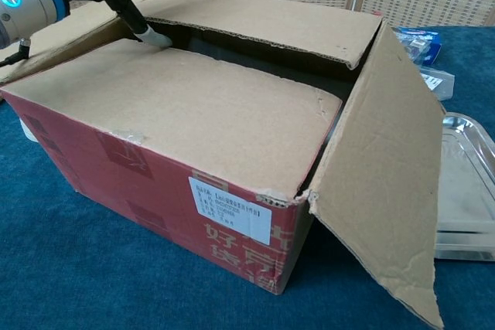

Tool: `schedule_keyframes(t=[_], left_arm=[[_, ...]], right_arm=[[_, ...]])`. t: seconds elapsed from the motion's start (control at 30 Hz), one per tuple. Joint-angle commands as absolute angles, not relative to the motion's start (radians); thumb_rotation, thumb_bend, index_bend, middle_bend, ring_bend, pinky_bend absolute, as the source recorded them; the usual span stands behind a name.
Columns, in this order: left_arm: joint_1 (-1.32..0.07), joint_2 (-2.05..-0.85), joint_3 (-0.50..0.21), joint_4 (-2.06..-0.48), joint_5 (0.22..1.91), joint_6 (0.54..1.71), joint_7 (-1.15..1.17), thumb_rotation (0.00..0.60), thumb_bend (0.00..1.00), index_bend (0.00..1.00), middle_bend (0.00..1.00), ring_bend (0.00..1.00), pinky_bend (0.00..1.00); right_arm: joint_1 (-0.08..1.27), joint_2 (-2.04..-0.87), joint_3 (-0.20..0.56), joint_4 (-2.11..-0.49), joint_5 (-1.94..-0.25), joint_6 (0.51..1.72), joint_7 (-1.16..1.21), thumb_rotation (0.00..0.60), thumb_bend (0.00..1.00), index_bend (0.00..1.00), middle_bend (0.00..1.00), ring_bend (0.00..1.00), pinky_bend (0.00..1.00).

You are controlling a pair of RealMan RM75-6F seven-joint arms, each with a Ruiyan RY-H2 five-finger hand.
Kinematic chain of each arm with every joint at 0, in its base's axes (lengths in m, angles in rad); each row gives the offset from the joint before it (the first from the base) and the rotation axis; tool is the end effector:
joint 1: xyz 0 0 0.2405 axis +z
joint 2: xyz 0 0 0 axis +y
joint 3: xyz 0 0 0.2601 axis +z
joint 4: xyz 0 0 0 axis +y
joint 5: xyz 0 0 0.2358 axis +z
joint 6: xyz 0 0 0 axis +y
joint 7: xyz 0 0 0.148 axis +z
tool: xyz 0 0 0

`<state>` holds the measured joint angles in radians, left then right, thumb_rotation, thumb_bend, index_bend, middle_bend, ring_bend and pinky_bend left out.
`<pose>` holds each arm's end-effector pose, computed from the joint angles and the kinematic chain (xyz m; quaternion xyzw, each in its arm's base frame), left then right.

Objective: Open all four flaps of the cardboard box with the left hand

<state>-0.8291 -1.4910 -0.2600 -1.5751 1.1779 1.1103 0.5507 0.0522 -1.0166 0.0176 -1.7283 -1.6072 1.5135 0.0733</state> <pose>-0.0780 0.3752 0.0058 -0.7378 -0.2252 -0.4350 0.4644 -0.3009 -0.1678 0.1522 0.6039 -0.4016 0.4220 0.5440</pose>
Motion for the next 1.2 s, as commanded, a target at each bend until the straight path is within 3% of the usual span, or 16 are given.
schedule_keyframes(t=[0.03,0.73,1.2], left_arm=[[-0.835,-1.498,-0.264,-1.575,1.177,1.117,0.559,0.6,0.1,0.0,0.0,0.0,0.0],[-0.881,-1.484,-0.341,-1.615,1.233,1.193,0.569,0.6,0.1,0.0,0.0,0.0,0.0],[-1.017,-1.501,-0.439,-1.504,1.193,1.111,0.586,0.6,0.1,0.0,0.0,0.0,0.0]], right_arm=[[0.053,-1.016,0.018,-1.728,-1.607,1.513,0.076,0.6,0.0,0.0,0.0,0.0,0.23],[0.05,-1.004,0.012,-1.735,-1.619,1.52,0.1,0.6,0.0,0.0,0.0,0.0,0.23],[0.068,-1.004,0.019,-1.73,-1.582,1.473,0.118,0.6,0.0,0.0,0.0,0.0,0.23]])
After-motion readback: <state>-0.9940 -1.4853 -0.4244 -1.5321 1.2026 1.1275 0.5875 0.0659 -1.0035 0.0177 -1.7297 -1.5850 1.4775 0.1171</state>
